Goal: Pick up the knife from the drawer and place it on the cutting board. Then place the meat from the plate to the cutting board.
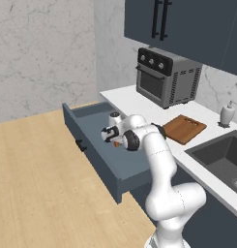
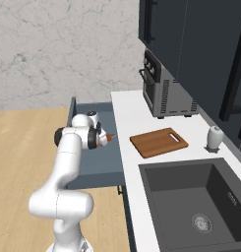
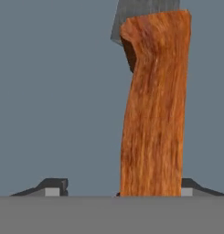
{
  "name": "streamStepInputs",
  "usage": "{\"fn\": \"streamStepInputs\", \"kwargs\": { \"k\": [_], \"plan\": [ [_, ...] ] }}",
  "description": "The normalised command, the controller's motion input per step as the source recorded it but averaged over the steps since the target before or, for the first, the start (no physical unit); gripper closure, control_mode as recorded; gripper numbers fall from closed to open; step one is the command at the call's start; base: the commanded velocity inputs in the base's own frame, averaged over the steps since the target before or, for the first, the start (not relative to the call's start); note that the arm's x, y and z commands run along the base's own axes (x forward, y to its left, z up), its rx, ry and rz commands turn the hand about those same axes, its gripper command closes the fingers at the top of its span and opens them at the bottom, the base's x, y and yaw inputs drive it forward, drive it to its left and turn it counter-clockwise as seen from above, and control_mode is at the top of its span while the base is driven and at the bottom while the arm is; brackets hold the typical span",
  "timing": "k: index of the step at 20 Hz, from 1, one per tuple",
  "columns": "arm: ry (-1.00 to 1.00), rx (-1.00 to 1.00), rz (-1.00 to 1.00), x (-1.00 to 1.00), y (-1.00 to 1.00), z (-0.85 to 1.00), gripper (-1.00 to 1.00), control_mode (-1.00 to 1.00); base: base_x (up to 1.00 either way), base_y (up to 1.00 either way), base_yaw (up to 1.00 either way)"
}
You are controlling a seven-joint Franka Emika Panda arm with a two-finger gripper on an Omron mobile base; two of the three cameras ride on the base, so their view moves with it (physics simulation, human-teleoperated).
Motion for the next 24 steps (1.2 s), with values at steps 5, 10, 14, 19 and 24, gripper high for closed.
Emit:
{"fn": "streamStepInputs", "kwargs": {
  "k": [5,10,14,19,24],
  "plan": [
    [0.00,-0.05,0.00,-0.06,0.00,0.00,1.00,-1.00,0.00,0.00,0.00],
    [0.01,-0.06,0.00,-0.48,0.00,0.14,1.00,-1.00,0.00,0.00,0.00],
    [0.08,-0.03,0.00,-0.95,0.37,0.29,1.00,-1.00,0.00,0.00,0.00],
    [0.07,0.00,0.00,-0.98,0.72,0.64,1.00,-1.00,0.00,0.00,0.00],
    [-0.03,0.00,-0.01,-0.81,0.06,1.00,1.00,-1.00,0.00,0.00,0.00]
  ]
}}
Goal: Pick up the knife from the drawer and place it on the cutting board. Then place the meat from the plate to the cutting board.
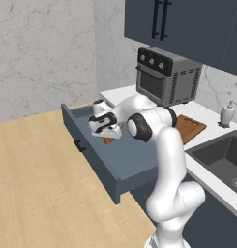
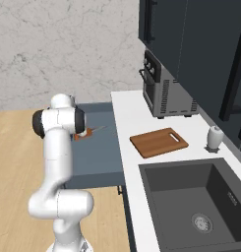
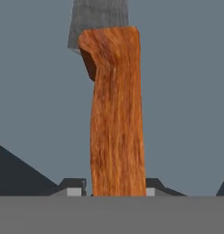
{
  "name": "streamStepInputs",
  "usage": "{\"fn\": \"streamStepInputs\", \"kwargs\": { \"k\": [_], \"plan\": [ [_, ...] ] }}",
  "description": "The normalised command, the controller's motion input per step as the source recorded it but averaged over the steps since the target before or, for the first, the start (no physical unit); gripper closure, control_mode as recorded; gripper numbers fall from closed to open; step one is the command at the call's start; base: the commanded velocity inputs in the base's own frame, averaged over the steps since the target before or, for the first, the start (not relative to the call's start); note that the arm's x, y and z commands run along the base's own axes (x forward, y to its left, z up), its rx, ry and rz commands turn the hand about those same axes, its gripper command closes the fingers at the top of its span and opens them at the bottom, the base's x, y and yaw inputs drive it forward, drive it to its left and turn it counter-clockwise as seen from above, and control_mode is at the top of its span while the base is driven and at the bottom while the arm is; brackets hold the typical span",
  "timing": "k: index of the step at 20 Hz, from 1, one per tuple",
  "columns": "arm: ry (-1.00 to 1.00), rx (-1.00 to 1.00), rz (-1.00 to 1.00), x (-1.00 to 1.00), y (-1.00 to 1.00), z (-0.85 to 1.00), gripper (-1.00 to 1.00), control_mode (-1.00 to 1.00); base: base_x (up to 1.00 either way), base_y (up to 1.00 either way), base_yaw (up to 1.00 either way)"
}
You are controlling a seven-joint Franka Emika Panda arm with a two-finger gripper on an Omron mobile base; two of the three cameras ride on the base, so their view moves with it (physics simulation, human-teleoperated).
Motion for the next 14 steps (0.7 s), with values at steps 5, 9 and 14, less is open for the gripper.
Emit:
{"fn": "streamStepInputs", "kwargs": {
  "k": [5,9,14],
  "plan": [
    [-0.11,0.01,-0.04,-0.51,-0.31,1.00,1.00,-1.00,0.00,0.00,0.00],
    [-0.18,0.01,-0.05,-0.49,-0.38,1.00,1.00,-1.00,0.00,0.00,0.00],
    [-0.15,0.00,-0.03,-0.70,-0.71,1.00,1.00,-1.00,0.00,0.00,0.00]
  ]
}}
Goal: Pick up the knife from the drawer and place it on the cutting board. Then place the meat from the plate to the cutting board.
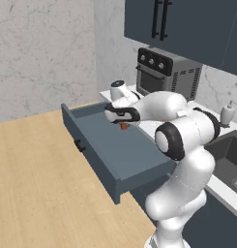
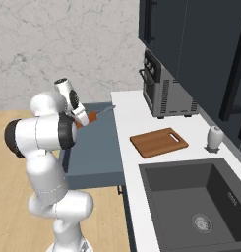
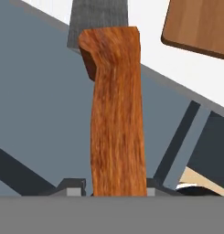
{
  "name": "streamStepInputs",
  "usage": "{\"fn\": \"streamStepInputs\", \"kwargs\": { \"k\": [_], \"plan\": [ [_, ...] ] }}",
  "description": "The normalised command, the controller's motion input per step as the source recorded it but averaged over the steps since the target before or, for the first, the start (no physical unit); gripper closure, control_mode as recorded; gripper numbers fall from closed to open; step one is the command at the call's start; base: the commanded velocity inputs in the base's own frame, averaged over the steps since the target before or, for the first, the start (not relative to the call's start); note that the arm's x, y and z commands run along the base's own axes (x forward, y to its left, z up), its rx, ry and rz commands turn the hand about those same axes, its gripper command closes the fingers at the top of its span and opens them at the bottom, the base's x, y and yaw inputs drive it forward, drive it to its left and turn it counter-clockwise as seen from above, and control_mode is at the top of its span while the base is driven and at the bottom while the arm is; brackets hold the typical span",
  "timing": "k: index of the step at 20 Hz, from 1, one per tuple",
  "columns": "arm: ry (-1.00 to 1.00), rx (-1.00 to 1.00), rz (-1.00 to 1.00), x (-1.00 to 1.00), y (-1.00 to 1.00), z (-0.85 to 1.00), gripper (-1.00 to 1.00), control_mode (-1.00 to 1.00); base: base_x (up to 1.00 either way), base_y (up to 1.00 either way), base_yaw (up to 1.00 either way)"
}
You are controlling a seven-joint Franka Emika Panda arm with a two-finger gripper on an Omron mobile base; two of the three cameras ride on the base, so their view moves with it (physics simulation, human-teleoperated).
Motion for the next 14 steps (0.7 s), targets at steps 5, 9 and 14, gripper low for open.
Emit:
{"fn": "streamStepInputs", "kwargs": {
  "k": [5,9,14],
  "plan": [
    [0.06,-0.04,-0.04,-0.55,-1.00,0.86,1.00,-1.00,0.00,0.00,0.00],
    [0.43,-0.07,-0.13,0.21,-1.00,0.16,1.00,-1.00,0.00,0.00,0.00],
    [0.41,-0.04,-0.04,0.42,-1.00,-0.01,1.00,-1.00,0.00,0.00,0.00]
  ]
}}
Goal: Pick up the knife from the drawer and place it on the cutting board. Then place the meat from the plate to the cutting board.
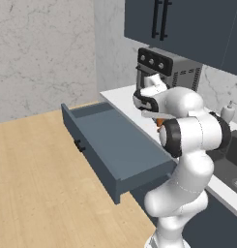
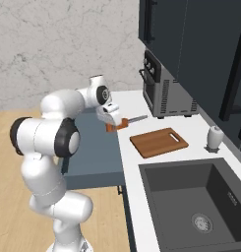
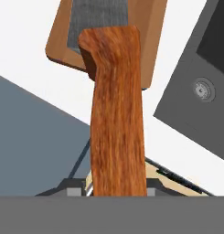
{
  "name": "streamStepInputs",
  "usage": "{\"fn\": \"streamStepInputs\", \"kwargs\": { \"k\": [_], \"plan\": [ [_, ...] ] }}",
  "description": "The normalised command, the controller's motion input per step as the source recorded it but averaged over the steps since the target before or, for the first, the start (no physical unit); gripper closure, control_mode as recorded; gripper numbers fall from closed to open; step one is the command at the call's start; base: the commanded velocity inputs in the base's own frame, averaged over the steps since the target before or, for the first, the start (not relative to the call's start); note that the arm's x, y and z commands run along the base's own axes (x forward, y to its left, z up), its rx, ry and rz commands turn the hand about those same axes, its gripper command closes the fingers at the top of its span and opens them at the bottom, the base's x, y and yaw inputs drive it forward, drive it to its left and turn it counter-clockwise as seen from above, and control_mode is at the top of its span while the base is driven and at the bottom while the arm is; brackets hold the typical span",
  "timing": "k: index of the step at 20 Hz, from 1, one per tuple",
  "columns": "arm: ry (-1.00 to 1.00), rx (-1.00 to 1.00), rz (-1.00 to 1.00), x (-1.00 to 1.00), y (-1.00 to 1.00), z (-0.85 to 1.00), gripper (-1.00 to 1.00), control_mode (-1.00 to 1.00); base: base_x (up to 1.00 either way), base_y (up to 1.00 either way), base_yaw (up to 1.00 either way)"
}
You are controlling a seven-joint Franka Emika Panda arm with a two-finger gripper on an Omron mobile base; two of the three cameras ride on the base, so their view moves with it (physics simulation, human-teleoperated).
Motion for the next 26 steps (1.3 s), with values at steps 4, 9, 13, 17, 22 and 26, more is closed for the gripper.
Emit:
{"fn": "streamStepInputs", "kwargs": {
  "k": [4,9,13,17,22,26],
  "plan": [
    [0.12,0.00,0.00,0.27,-1.00,0.00,1.00,-1.00,0.00,0.00,0.00],
    [0.02,0.00,0.00,0.02,-1.00,-0.22,1.00,-1.00,0.00,0.00,0.00],
    [0.00,-0.01,0.00,0.00,-0.89,-0.64,1.00,-1.00,0.00,0.00,0.00],
    [-0.05,0.00,0.00,0.12,-0.36,-0.44,1.00,-1.00,0.00,0.00,0.00],
    [-0.17,0.00,0.00,0.30,-0.06,-0.11,1.00,-1.00,0.00,0.00,0.00],
    [-0.15,-0.01,0.01,0.14,0.00,-0.40,1.00,-1.00,0.00,0.00,0.00]
  ]
}}
